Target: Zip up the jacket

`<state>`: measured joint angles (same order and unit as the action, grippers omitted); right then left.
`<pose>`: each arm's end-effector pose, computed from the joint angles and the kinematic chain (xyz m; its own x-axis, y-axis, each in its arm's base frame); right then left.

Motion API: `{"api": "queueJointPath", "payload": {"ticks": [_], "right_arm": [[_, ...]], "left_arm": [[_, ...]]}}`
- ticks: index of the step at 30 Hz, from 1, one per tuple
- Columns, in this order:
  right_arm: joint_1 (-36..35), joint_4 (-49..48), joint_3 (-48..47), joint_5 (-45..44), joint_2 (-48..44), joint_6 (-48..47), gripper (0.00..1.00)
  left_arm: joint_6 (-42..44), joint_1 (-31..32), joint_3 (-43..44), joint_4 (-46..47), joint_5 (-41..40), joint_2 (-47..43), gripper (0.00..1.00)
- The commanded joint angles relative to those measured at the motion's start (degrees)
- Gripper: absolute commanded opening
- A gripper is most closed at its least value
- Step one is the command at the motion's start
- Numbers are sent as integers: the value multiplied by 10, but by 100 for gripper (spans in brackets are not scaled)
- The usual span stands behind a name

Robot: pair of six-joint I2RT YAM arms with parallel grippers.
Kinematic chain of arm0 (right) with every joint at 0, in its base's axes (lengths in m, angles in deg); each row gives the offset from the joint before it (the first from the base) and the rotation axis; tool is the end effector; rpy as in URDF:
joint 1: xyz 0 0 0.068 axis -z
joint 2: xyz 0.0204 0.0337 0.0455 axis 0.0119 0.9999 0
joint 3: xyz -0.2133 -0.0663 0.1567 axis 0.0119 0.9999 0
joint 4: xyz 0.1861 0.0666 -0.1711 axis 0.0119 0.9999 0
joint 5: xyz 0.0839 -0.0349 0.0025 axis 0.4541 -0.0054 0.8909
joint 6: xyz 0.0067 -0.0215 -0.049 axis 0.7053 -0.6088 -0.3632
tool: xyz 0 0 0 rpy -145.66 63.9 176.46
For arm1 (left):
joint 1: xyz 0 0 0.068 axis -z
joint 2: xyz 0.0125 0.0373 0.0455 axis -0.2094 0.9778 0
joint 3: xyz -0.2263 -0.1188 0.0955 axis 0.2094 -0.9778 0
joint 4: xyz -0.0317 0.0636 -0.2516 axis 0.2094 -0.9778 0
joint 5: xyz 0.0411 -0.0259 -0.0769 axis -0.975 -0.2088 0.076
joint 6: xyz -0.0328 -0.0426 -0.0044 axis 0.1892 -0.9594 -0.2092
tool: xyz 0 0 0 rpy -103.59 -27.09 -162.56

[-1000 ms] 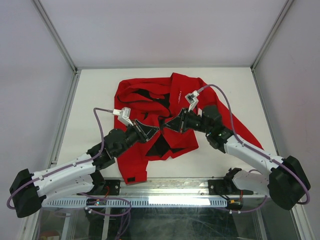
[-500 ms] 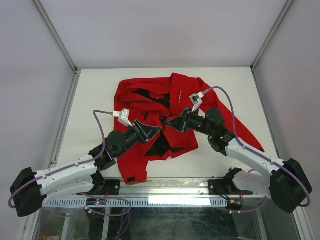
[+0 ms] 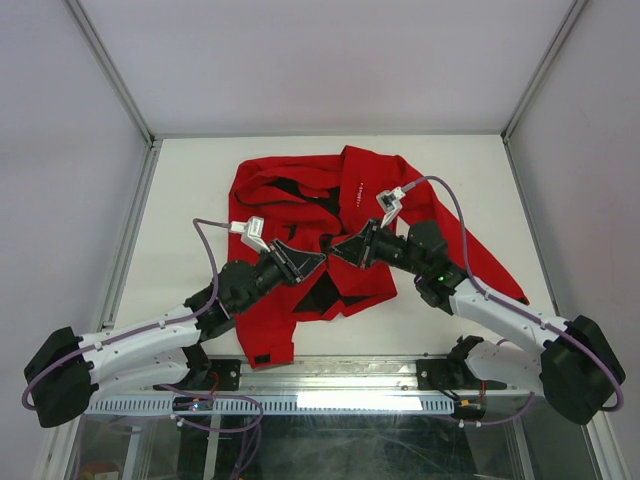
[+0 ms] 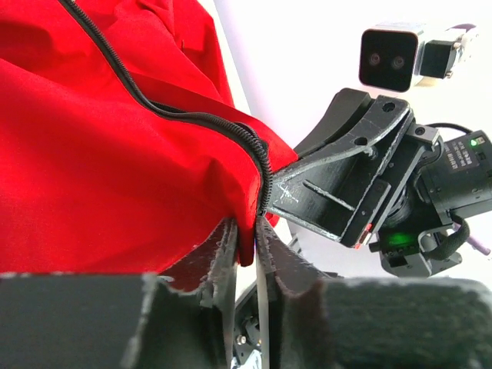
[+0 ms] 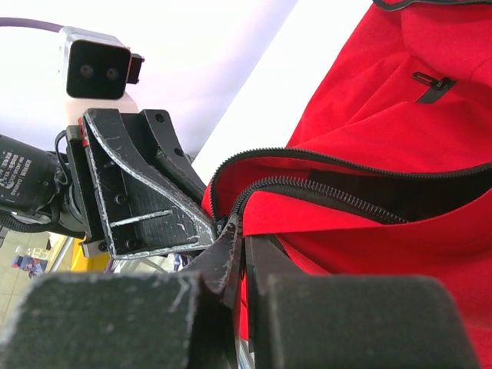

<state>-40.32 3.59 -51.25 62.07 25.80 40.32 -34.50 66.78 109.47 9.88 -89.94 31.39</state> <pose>0.1779 0.1670 0.2627 -0.6548 0.2422 -0.7159 -0.6265 0.3559 0.6934 0.1276 -0.1673 0.2418 -0.6081 -0.5731 -0.5493 0.3069 0.4684 -0.8285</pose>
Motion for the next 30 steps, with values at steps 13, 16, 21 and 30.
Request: {"api": "queueJointPath", "payload": {"ticks": [13, 16, 21, 30], "right_arm": [[0, 15, -66, -23, -14, -61, 0], [5, 26, -89, -23, -8, -74, 0], [22, 43, -110, -32, 1, -87, 0], [44, 55, -117, -45, 12, -76, 0]], "left_arm": [[86, -2, 102, -174, 73, 2, 0], [103, -9, 128, -228, 112, 19, 0], [106, -59, 146, -292, 183, 45, 0], [127, -103, 152, -301, 290, 72, 0]]}}
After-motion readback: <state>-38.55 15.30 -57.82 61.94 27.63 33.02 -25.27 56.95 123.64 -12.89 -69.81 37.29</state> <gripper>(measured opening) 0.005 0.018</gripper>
